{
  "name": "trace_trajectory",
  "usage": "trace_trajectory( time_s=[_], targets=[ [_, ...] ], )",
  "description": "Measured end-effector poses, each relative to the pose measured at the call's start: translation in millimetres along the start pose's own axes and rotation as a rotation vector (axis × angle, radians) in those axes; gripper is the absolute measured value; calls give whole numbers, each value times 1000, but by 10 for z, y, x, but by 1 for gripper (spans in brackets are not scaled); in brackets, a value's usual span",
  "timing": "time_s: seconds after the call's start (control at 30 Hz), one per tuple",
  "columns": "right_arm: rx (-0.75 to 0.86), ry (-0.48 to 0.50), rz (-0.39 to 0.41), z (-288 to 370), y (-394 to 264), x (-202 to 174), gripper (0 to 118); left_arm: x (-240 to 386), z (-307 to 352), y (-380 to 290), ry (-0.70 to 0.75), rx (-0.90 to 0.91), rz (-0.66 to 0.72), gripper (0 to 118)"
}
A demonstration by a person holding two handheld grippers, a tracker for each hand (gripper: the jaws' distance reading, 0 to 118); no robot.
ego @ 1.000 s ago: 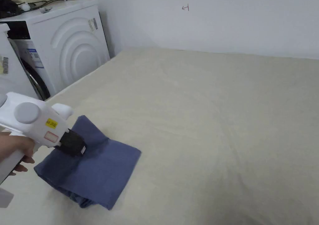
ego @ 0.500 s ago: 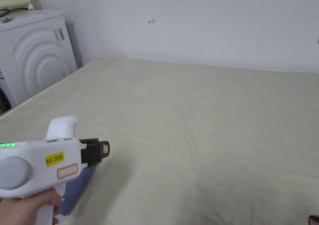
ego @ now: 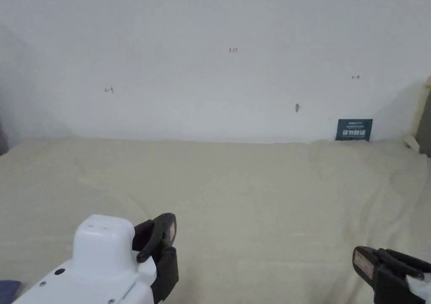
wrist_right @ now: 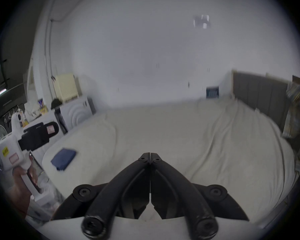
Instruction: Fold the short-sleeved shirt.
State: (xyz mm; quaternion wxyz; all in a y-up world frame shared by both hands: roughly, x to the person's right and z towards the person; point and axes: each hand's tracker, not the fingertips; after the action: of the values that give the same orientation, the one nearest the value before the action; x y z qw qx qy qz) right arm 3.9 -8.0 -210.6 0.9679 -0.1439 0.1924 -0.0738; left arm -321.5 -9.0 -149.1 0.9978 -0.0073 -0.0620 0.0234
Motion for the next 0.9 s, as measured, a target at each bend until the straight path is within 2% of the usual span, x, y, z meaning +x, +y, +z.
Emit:
trace_trajectory(
  time_s=[0.07, 0.17, 0.23, 0.33, 0.4, 0.47, 0.5, 0.6, 0.7, 0.9],
  targets=[
    [148, -14, 20, 186, 37, -69, 0, 157, 86, 66, 87, 83, -75, 0],
    [340, -33, 41, 368, 10, -152, 0, 306, 189, 133, 140, 182, -97, 0],
    [396, -64, 52, 414, 4, -202, 0, 367, 242, 111, 178, 245, -118, 0],
    [483, -119, 66, 400, -46, -200, 0, 450, 200, 51, 247, 272, -225, 0],
    [527, -173, 118, 291, -123, -148, 0, 462, 122, -18, 265, 260, -270, 0],
    [476, -262, 171, 159, -202, -120, 0, 415, 78, -115, 261, 261, -252, 0],
    [443, -271, 169, 83, -263, -75, 0, 386, 56, -157, 268, 259, -243, 0],
    [401, -184, 100, 41, -446, 12, 0, 352, 16, -257, 302, 242, -193, 0],
    [352, -263, 130, 16, -523, -17, 0, 315, 46, -296, 297, 222, -155, 0],
    [362, -254, 119, 24, -494, -41, 0, 255, 43, -307, 340, 208, -131, 0]
  ],
)
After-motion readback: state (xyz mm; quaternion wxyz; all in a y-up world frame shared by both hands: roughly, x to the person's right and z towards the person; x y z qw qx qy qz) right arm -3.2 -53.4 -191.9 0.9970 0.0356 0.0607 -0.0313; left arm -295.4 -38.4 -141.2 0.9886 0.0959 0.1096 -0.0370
